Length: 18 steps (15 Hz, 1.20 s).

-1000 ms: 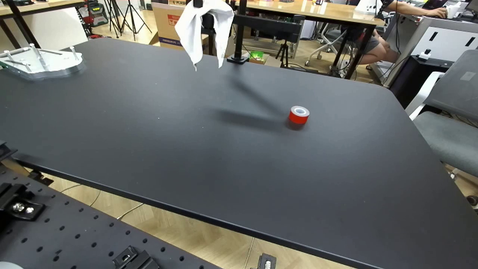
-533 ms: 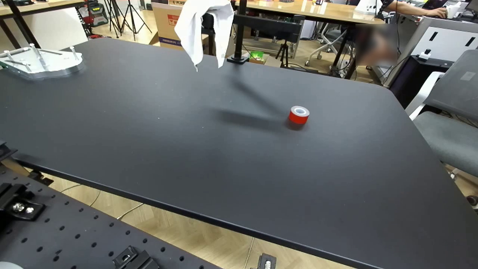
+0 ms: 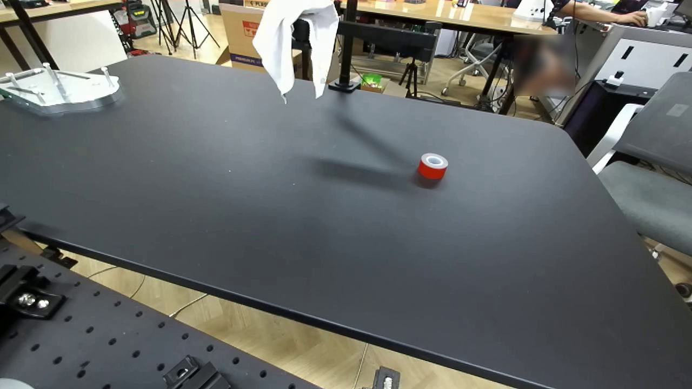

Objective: Pick up the white cloth from the table and hang it on the black object, unhang the white cloth and put it on the table

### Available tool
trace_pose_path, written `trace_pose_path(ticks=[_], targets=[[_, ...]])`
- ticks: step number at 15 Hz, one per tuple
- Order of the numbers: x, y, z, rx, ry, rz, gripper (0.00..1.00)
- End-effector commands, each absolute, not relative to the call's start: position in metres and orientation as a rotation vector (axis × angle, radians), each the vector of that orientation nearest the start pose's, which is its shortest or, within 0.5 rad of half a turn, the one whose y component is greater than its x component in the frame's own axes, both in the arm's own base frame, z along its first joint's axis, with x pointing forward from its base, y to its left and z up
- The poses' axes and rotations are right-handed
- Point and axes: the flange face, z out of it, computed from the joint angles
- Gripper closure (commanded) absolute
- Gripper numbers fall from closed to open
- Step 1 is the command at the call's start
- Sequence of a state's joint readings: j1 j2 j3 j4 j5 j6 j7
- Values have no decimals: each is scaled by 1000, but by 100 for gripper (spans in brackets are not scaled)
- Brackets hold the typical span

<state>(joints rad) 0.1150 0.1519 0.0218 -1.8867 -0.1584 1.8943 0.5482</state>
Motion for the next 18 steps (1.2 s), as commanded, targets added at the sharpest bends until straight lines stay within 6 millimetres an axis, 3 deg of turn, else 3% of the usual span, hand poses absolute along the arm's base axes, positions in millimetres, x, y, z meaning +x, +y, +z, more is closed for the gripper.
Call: trace_pose_path(ticks=[1,12,18], targets=[[578,67,416,-3271,578,148,0],[578,67,416,-3271,578,148,0],[579,41,429,-3303,-74,192,0]])
